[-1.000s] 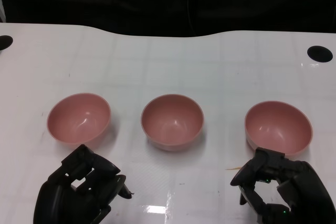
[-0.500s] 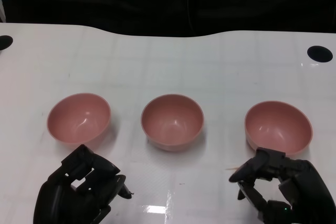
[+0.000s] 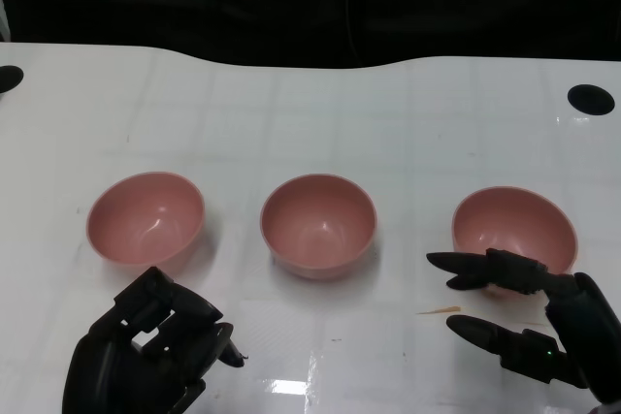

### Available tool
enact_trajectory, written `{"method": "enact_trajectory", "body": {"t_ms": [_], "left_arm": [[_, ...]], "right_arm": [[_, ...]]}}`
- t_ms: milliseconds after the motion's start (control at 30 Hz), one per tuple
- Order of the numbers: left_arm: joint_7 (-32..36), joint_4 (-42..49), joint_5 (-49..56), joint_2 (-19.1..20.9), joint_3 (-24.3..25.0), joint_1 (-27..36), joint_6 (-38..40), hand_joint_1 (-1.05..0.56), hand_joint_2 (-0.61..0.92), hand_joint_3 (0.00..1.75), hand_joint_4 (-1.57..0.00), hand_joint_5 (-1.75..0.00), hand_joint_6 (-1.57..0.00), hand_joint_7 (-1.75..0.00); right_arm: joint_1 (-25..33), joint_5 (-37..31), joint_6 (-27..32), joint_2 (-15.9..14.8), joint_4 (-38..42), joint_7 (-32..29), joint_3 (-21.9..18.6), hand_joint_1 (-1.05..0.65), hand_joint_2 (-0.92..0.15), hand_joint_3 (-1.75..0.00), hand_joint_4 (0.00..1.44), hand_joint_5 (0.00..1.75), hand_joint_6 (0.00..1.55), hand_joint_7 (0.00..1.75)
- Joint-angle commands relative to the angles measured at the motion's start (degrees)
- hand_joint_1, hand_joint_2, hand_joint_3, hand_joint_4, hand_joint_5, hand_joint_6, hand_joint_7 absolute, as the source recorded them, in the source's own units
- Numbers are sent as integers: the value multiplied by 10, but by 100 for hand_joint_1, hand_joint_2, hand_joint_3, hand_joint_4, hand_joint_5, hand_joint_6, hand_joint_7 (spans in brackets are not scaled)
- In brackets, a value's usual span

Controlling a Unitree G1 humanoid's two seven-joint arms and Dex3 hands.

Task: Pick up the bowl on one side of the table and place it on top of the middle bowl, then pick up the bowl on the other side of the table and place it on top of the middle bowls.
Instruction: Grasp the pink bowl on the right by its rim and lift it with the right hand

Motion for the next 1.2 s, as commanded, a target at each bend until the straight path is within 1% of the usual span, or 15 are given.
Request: {"method": "enact_trajectory", "body": {"t_ms": [33, 133, 200, 333, 433, 533, 633, 767, 867, 967, 1100, 1200], "left_arm": [[-4, -2, 0, 6, 1, -1, 2, -39, 92, 15, -74, -167, -69, -138], [-6, -1, -1, 5, 0, -1, 3, -39, 92, 14, -74, -167, -69, -138], [-6, -2, -1, 6, -1, -1, 3, -39, 92, 15, -74, -167, -69, -138], [-6, -3, -1, 6, -1, -1, 3, -38, 92, 15, -74, -168, -69, -139], [-7, -3, -1, 5, -2, 2, 0, -39, 92, 15, -73, -168, -68, -139], [-7, -5, 0, 5, -3, 5, -2, -41, 92, 15, -74, -168, -68, -140], [-3, -9, 1, 3, -4, 8, -2, -39, 92, 16, -74, -168, -68, -140], [-2, -10, 2, 3, -4, 9, -2, -39, 92, 17, -73, -168, -67, -140], [-3, -10, 0, 3, -4, 8, -1, -39, 92, 17, -73, -168, -67, -140], [-2, -8, 2, 3, -5, 6, 0, -40, 92, 16, -72, -168, -67, -139], [0, -8, 4, 2, -6, 6, -1, -41, 92, 15, -73, -167, -67, -139], [1, -7, 6, 1, -7, 4, -1, -41, 92, 15, -73, -168, -67, -139]], "right_arm": [[-7, -66, 11, -23, -20, -57, -10, -53, -91, -1, 39, 53, 52, 2], [-9, -119, 46, -33, -39, -98, -10, -57, -90, 0, 38, 50, 49, 0], [-9, -140, 66, -38, -50, -117, -7, -60, -89, 0, 37, 47, 48, 0], [-8, -149, 85, -46, -58, -134, 4, -61, -88, 0, 38, 45, 48, 0], [-8, -195, 126, -59, -80, -151, 9, -62, -89, 0, 35, 42, 45, 0], [-4, -214, 164, -64, -99, -150, 16, -63, -90, -1, 33, 39, 43, 0], [-1, -256, 231, -73, -131, -130, 31, -65, -90, 0, 31, 37, 41, 0], [-5, -299, 298, -83, -150, -111, 58, -66, -91, -1, 31, 36, 39, 0], [-8, -314, 329, -88, -155, -105, 74, -66, -92, -1, 31, 35, 39, 0], [-27, -351, 361, -94, -134, -110, 102, -64, -92, 0, 33, 35, 41, 1], [-34, -354, 378, -102, -128, -117, 118, -64, -92, 0, 34, 34, 41, 1], [-70, -373, 396, -111, -67, -115, 146, -62, -92, -1, 34, 33, 41, 1]]}}
